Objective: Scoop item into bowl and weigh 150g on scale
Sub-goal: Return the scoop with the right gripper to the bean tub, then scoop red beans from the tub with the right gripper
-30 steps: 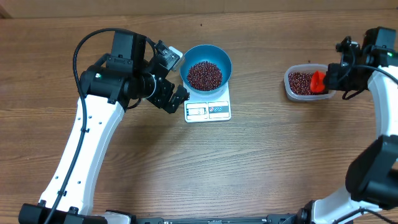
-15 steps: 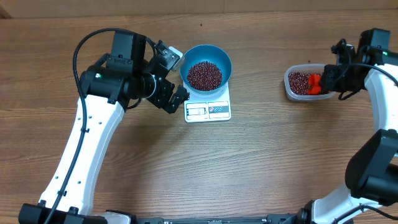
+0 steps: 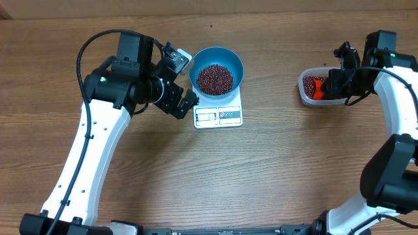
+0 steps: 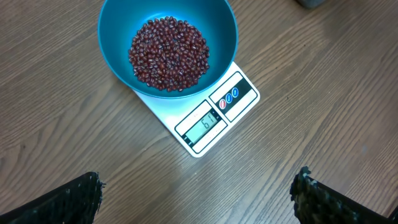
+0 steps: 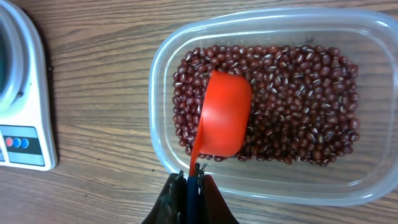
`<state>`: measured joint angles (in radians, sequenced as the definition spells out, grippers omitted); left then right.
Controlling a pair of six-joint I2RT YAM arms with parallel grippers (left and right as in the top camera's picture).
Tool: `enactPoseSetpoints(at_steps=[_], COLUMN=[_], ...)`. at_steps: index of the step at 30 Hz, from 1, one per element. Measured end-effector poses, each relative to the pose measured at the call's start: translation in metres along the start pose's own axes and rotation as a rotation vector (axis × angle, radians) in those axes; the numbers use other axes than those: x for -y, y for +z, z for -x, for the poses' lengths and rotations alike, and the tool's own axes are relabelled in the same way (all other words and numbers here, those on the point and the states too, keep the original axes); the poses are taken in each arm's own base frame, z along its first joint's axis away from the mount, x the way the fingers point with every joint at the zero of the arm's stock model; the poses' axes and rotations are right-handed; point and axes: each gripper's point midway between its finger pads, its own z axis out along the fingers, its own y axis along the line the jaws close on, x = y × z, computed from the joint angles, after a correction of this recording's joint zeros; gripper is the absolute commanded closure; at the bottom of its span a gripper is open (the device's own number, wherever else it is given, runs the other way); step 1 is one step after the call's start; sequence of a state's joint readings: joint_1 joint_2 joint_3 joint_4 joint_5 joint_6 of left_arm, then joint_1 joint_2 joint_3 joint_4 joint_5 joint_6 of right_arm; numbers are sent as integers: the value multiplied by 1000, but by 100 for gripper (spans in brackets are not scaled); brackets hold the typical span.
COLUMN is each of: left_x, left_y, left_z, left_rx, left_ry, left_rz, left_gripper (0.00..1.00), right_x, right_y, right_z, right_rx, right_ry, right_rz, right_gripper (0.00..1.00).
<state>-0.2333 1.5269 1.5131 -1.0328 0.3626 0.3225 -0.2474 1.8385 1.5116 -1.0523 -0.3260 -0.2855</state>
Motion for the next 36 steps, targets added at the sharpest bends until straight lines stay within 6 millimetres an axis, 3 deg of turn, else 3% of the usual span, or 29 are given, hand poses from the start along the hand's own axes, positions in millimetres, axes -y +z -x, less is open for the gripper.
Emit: enactPoseSetpoints(at_steps=[10,25,30,36], left_x=[0,0,0,0], left_y=[0,0,0,0], left_z=[0,0,0,0], left_rx=[0,0,0,0], left_ry=[0,0,0,0], left_rz=[0,0,0,0], left_gripper=[0,0,1,0], right_x=[14,50,49,34], right_y=[-17,-44,-53,-63], right_z=[3,-3,-3,5], right_rx=[75,174,201,246], right_ry=[103,294,326,321], right_rz=[146,317,380,490], right_gripper=[96,96,96,96])
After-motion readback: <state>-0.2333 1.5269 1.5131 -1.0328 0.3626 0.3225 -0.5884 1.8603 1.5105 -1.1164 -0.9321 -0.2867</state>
